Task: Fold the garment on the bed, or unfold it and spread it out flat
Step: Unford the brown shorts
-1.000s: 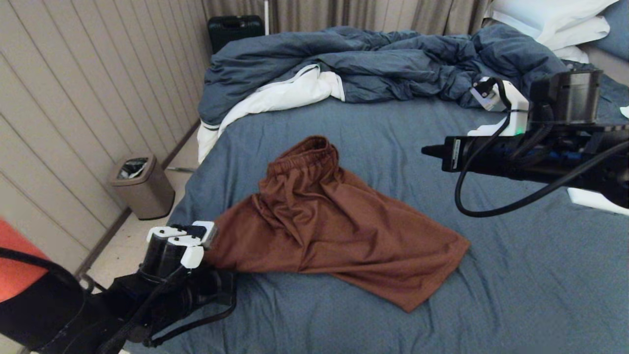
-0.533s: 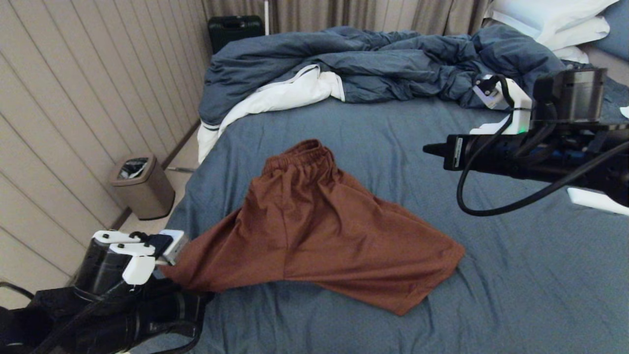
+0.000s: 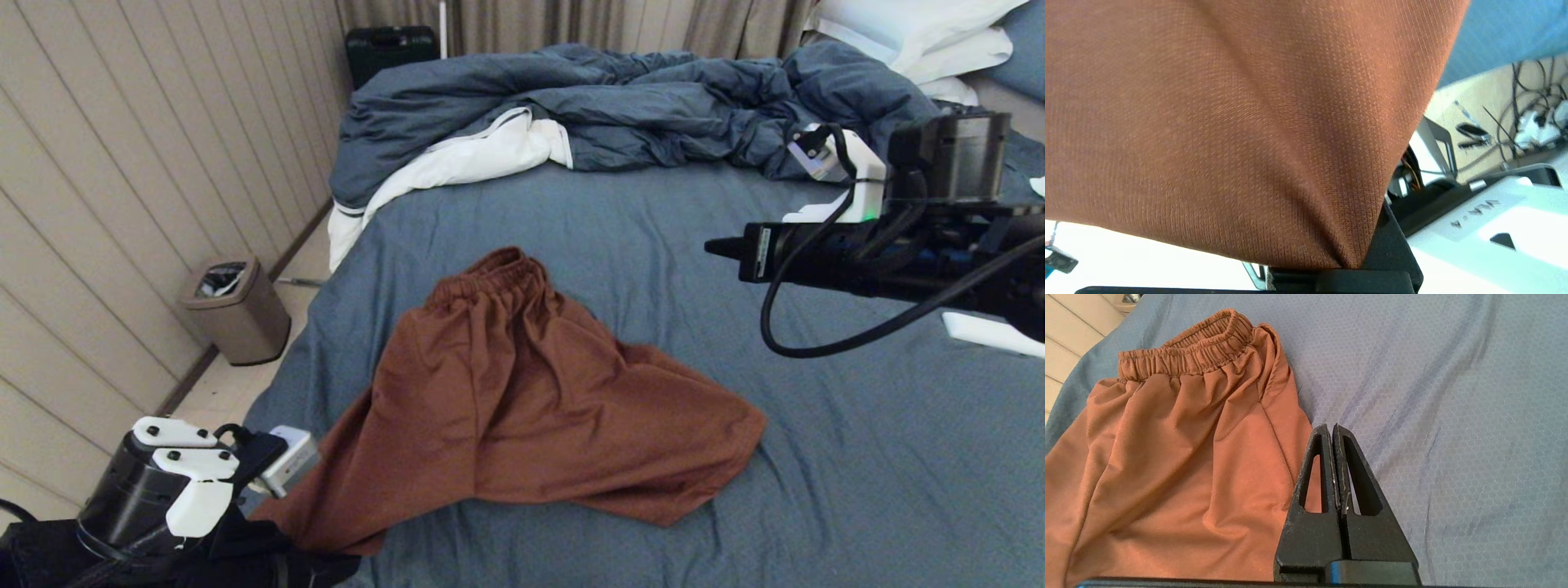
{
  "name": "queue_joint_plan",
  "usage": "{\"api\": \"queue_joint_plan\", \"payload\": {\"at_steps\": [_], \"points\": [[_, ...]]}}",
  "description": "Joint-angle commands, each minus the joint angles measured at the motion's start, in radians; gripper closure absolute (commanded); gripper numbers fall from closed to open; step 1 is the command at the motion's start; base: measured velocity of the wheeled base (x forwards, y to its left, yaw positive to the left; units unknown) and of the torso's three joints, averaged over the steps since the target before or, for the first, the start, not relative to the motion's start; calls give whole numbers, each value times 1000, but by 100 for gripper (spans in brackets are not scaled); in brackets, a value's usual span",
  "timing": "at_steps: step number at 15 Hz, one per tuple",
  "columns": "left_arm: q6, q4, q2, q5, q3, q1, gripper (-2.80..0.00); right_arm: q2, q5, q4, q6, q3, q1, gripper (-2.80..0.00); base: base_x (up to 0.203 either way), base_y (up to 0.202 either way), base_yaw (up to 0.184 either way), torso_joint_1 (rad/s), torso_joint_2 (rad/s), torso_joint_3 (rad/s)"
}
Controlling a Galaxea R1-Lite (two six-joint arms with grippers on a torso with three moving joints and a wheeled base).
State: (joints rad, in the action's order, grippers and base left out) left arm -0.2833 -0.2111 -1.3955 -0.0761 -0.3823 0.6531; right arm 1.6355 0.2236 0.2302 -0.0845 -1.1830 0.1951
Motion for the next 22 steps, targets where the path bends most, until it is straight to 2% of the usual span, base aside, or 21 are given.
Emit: {"api": "queue_joint_plan", "payload": {"at_steps": [1, 2, 6, 8, 12, 14, 15, 22], "points": [[-15, -2, 1, -3, 2, 10, 0, 3, 2, 1, 0, 0, 1, 0, 0, 0, 0, 0, 0, 0], [-43, -3, -1, 2, -4, 8, -280, 3, 2, 1, 0, 0, 1, 0, 0, 0, 0, 0, 0, 0], [-58, -12, 36, 1, -25, 9, -280, 1, 2, 1, 0, 0, 1, 0, 0, 0, 0, 0, 0, 0], [-61, -6, 65, 13, -72, 8, -280, 3, 2, 1, 0, 0, 1, 0, 0, 0, 0, 0, 0, 0], [-60, 82, 103, 61, -291, 0, -280, 3, 2, 1, 0, 0, 0, 0, 0, 0, 0, 0, 0, 0], [-57, 128, 88, 69, -396, -30, -280, 7, 2, 1, 0, 2, 1, 0, 0, 0, 0, 0, 0, 0], [-58, 135, 50, 72, -432, -44, 0, 10, 2, 1, 0, 0, 0, 0, 0, 0, 0, 0, 0, 0], [-55, 132, -287, 72, -735, -144, 0, 23, 0, 1, -1, -4, -2, 0, 0, 0, 0, 0, 0, 0]]}}
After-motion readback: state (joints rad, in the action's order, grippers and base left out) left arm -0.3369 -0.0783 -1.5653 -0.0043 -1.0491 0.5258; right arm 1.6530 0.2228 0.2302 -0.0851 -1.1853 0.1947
